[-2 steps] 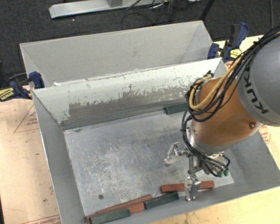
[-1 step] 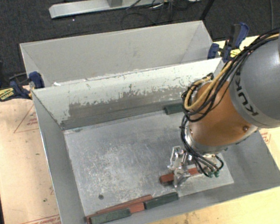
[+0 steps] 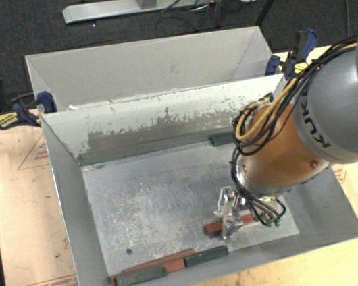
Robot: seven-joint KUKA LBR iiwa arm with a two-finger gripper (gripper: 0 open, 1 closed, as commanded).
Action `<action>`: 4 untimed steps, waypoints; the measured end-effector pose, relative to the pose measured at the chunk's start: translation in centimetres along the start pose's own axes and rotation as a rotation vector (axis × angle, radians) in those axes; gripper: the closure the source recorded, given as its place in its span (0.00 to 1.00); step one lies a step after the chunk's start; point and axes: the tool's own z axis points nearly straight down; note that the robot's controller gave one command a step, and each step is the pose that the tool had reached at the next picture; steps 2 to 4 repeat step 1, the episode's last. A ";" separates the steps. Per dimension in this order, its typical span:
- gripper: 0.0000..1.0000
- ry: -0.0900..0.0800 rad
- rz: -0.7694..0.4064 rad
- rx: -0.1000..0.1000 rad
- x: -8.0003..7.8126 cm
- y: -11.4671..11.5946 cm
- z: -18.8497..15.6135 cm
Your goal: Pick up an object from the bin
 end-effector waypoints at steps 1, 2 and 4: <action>1.00 0.020 -0.039 0.002 -2.3 -2.4 -12.9; 1.00 0.020 -0.039 0.002 -2.3 -2.4 -12.9; 1.00 0.020 -0.039 0.002 -2.3 -2.4 -12.9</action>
Offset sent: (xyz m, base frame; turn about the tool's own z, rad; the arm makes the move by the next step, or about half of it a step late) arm 0.0000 0.0000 0.0000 0.0000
